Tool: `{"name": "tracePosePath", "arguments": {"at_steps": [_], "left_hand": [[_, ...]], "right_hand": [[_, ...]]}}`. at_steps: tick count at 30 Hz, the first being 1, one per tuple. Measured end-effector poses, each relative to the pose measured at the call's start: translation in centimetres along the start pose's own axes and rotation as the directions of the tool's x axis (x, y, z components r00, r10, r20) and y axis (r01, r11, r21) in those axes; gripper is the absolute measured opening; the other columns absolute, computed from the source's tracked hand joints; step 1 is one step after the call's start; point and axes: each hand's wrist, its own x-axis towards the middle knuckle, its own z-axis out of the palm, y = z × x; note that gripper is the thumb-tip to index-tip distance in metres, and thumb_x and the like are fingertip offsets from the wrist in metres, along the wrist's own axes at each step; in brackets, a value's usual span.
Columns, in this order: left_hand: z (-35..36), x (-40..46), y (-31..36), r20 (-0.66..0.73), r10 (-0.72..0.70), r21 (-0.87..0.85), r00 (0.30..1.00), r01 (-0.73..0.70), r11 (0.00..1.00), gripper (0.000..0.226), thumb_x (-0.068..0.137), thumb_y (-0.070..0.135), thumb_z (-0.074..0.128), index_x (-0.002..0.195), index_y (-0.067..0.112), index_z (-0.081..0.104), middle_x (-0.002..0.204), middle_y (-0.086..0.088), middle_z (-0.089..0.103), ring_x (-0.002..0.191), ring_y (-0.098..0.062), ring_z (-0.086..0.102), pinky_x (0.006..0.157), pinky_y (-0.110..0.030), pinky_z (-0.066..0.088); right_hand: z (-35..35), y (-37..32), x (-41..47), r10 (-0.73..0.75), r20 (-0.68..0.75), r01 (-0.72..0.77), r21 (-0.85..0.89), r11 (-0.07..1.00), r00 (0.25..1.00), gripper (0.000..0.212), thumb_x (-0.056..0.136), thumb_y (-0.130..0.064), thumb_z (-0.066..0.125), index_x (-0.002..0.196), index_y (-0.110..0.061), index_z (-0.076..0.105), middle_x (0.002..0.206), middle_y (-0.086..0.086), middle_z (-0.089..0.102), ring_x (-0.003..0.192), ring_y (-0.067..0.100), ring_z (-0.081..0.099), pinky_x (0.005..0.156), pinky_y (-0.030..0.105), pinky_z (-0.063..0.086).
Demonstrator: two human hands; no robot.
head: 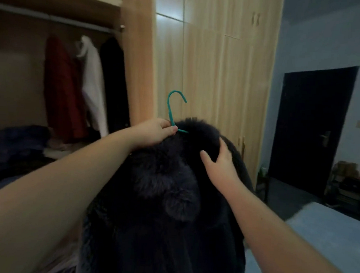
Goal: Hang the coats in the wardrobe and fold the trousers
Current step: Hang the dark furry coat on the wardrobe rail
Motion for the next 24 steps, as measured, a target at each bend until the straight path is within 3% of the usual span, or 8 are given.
{"name": "tracePosePath", "arguments": {"at_steps": [3, 5, 9, 12, 14, 20, 22, 24], "left_hand": [[-3.2, -3.3, -5.2, -0.064, -0.014, -0.050, 0.998, 0.011, 0.999, 0.023, 0.101, 0.037, 0.050, 0.090, 0.023, 0.065, 0.102, 0.001, 0.070, 0.101, -0.016, 0.063, 0.092, -0.028, 0.045], [-5.6, -6.1, -7.8, -0.081, -0.018, -0.104, 0.997, 0.010, 0.995, 0.023, 0.101, 0.036, 0.051, 0.085, 0.026, 0.064, 0.091, 0.008, 0.067, 0.089, -0.007, 0.062, 0.086, -0.021, 0.045], [-9.9, -11.2, -13.0, -0.135, -0.068, -0.103, 0.989, 0.054, 0.993, 0.025, 0.101, 0.036, 0.051, 0.081, 0.028, 0.063, 0.080, 0.017, 0.062, 0.077, 0.002, 0.055, 0.076, -0.012, 0.042], [-11.6, -13.6, -16.9, -0.165, -0.164, -0.060, 0.972, 0.156, 0.986, 0.032, 0.101, 0.037, 0.051, 0.090, 0.012, 0.068, 0.085, -0.002, 0.066, 0.080, -0.012, 0.057, 0.077, -0.029, 0.045], [-11.9, -14.8, -18.8, -0.189, -0.226, -0.026, 0.956, 0.225, 0.974, 0.035, 0.101, 0.035, 0.052, 0.089, 0.007, 0.068, 0.078, -0.004, 0.061, 0.075, -0.015, 0.053, 0.066, -0.029, 0.038], [-11.0, -17.6, -23.9, -0.213, -0.358, 0.036, 0.909, 0.373, 0.927, 0.042, 0.101, 0.033, 0.052, 0.065, 0.012, 0.051, 0.065, -0.001, 0.050, 0.072, -0.020, 0.051, 0.062, -0.030, 0.031], [-10.4, -18.4, -25.0, -0.232, -0.413, -0.031, 0.881, 0.418, 0.908, 0.038, 0.101, 0.033, 0.052, 0.075, 0.005, 0.058, 0.069, -0.004, 0.053, 0.069, -0.020, 0.051, 0.063, -0.030, 0.033], [-10.0, -19.1, -26.1, -0.275, -0.482, -0.130, 0.832, 0.464, 0.876, 0.036, 0.102, 0.032, 0.051, 0.081, 0.004, 0.060, 0.066, -0.003, 0.052, 0.063, -0.019, 0.049, 0.062, -0.030, 0.034]], "right_hand": [[6.5, -2.2, -1.3, 0.102, 0.156, -0.082, -0.130, 0.988, 0.983, 0.096, 0.079, -0.046, 0.074, 0.155, -0.023, 0.020, 0.149, 0.009, 0.046, 0.134, 0.033, 0.047, 0.110, 0.042, 0.040], [10.0, -4.2, -1.9, 0.111, 0.104, -0.091, -0.181, 0.979, 0.988, 0.084, 0.076, -0.051, 0.070, 0.148, -0.026, 0.032, 0.145, 0.007, 0.049, 0.130, 0.034, 0.049, 0.103, 0.049, 0.045], [16.6, -7.6, -3.3, 0.086, 0.104, -0.106, 0.202, 0.974, 0.991, 0.047, 0.095, -0.010, 0.059, 0.140, -0.009, 0.045, 0.129, 0.013, 0.060, 0.116, 0.029, 0.059, 0.087, 0.029, 0.045], [21.4, -10.1, -4.5, -0.002, 0.156, -0.063, 0.417, 0.907, 0.988, 0.040, 0.102, 0.005, 0.042, 0.142, 0.005, 0.041, 0.139, 0.015, 0.050, 0.116, 0.022, 0.053, 0.103, 0.024, 0.043], [24.2, -11.3, -5.7, -0.053, 0.179, -0.028, 0.425, 0.905, 0.982, 0.039, 0.103, -0.006, 0.046, 0.142, -0.003, 0.044, 0.144, 0.017, 0.049, 0.124, 0.026, 0.052, 0.114, 0.033, 0.035], [29.0, -12.7, -11.4, -0.233, 0.366, 0.085, 0.376, 0.923, 0.901, 0.023, 0.089, -0.032, 0.056, 0.110, -0.042, 0.058, 0.117, -0.013, 0.064, 0.114, 0.010, 0.056, 0.104, 0.031, 0.043], [29.9, -11.8, -11.8, -0.209, 0.480, 0.038, 0.341, 0.939, 0.852, 0.030, 0.078, -0.035, 0.059, 0.108, -0.040, 0.059, 0.110, -0.012, 0.066, 0.109, 0.012, 0.060, 0.102, 0.037, 0.048], [30.2, -11.6, -12.1, -0.147, 0.599, -0.007, 0.247, 0.969, 0.787, 0.050, 0.078, -0.032, 0.070, 0.126, -0.032, 0.054, 0.120, -0.006, 0.063, 0.117, 0.015, 0.059, 0.104, 0.035, 0.046]]}}
